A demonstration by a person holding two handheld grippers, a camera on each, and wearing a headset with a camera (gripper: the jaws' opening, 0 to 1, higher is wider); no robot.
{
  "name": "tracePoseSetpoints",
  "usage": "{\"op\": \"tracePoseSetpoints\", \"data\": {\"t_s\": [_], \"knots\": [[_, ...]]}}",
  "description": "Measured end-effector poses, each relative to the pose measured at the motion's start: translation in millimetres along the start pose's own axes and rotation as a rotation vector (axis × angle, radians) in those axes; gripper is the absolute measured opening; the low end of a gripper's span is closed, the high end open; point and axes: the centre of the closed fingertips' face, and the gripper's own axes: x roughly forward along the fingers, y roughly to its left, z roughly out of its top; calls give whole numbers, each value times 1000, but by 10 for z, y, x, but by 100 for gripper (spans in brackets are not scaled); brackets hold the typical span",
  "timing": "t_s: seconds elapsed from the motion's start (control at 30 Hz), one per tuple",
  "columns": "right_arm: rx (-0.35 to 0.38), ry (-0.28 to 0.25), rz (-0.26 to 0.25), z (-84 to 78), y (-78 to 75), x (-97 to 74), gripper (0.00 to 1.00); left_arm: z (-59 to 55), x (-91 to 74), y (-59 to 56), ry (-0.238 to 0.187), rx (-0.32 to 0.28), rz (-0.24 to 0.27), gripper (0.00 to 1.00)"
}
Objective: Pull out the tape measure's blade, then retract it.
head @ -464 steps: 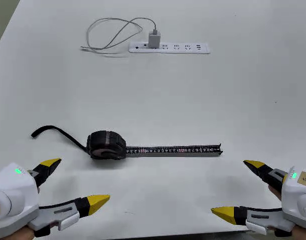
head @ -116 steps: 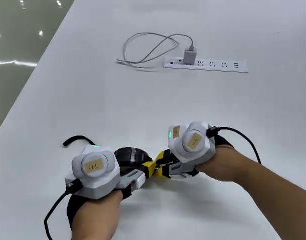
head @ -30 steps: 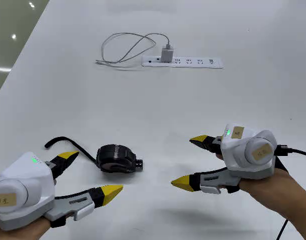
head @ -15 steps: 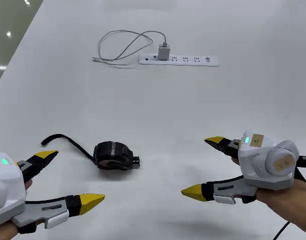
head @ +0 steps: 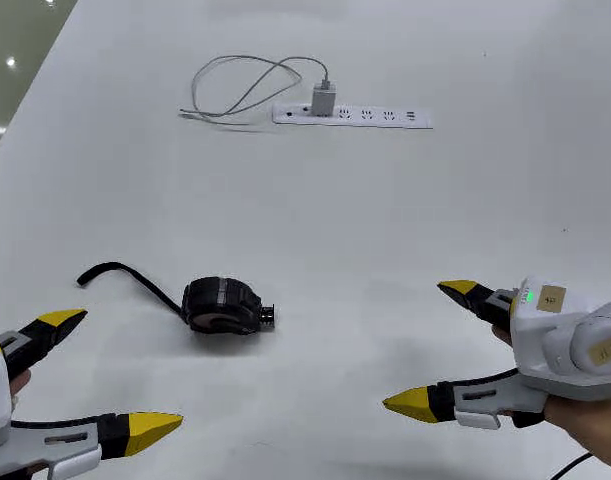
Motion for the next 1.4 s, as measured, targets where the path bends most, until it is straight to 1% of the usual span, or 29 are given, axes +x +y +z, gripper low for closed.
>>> {"op": "tracePoseSetpoints", "data": {"t_s": [0.07,0.17,0.23,0.43,0.6,0.77,0.83,0.87,0.9,0.93,0.97,1.0,1.03,1.07,1.1,1.17,1.4], "knots": [[8,0,0,-27,7,-32,98,-4,-26,3,-2,0,-4,99],[23,1,-9,-75,14,-88,99,-15,-64,37,2,11,8,99],[26,3,-15,-105,17,-124,99,-5,-92,57,-4,5,12,99],[40,12,-31,-192,13,-235,99,-7,-132,99,-7,7,31,99],[50,19,-42,-252,-3,-295,99,-16,-157,125,-6,0,40,99],[58,23,-47,-284,-7,-315,99,-13,-173,144,-6,-1,50,99],[62,23,-48,-292,-3,-318,99,-2,-182,149,-10,-25,45,97],[64,23,-47,-299,-1,-317,99,1,-187,170,-12,-20,58,97],[66,23,-47,-303,2,-318,99,-3,-193,178,-10,-20,62,97],[68,23,-48,-302,7,-320,99,-7,-203,180,-5,-16,62,94],[69,23,-48,-306,6,-324,99,1,-208,192,-8,-8,68,94],[70,23,-49,-311,4,-328,99,-2,-213,201,-9,-14,72,94],[71,24,-49,-314,4,-330,99,-7,-215,196,-8,-17,67,92],[72,24,-49,-316,4,-332,99,-17,-209,167,-4,-24,49,92],[72,25,-49,-318,4,-333,99,-11,-210,206,-6,-12,75,94],[70,29,-49,-329,7,-337,99,-19,-204,179,-6,-22,59,96],[73,34,-46,-353,12,-337,99,-31,-209,173,-2,-15,58,98]]}}
